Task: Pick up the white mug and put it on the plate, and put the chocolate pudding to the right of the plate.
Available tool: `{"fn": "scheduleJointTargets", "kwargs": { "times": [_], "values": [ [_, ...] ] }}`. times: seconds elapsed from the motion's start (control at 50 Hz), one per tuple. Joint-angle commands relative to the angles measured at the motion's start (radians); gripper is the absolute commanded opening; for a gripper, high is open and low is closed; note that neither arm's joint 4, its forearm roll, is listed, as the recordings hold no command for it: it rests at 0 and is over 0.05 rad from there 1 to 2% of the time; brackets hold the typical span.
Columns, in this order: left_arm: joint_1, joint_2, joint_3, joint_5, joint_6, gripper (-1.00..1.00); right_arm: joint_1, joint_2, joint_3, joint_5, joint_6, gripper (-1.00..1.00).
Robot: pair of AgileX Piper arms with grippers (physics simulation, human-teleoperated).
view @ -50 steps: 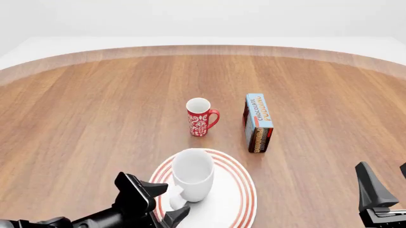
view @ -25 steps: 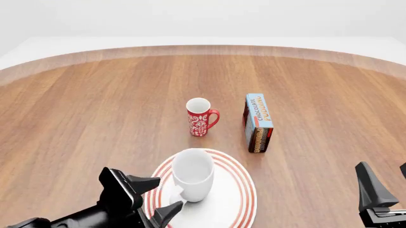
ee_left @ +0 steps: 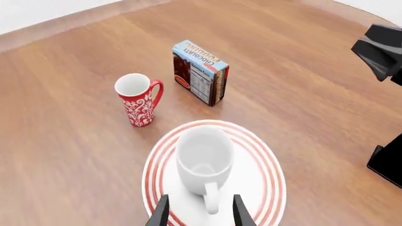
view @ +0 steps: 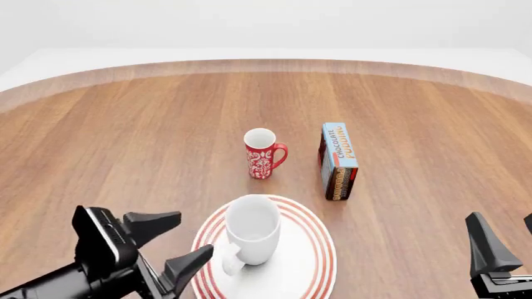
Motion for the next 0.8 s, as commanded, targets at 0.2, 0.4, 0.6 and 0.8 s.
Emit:
{"fn": "scheduleJointTargets", "kwargs": {
  "times": [0.2, 0.4, 0.6, 0.8],
  "values": [
    [0.222, -0.394, -0.035, 0.283, 0.075, 1.00, 0.001, 0.000, -0.003, 0.002, -0.001, 1.00],
    [0.352, -0.508, 0.004, 0.298, 0.071, 1.00, 0.002, 0.000, -0.003, 0.000, -0.001, 1.00],
    [0.560, -0.575, 0.104, 0.218, 0.049, 1.00, 0.002, 0.000, -0.003, -0.001, -0.001, 1.00],
    [0.689, -0.646, 0.167, 0.170, 0.027, 1.00, 0.002, 0.000, -0.003, -0.001, -0.001, 1.00]
  ]
}}
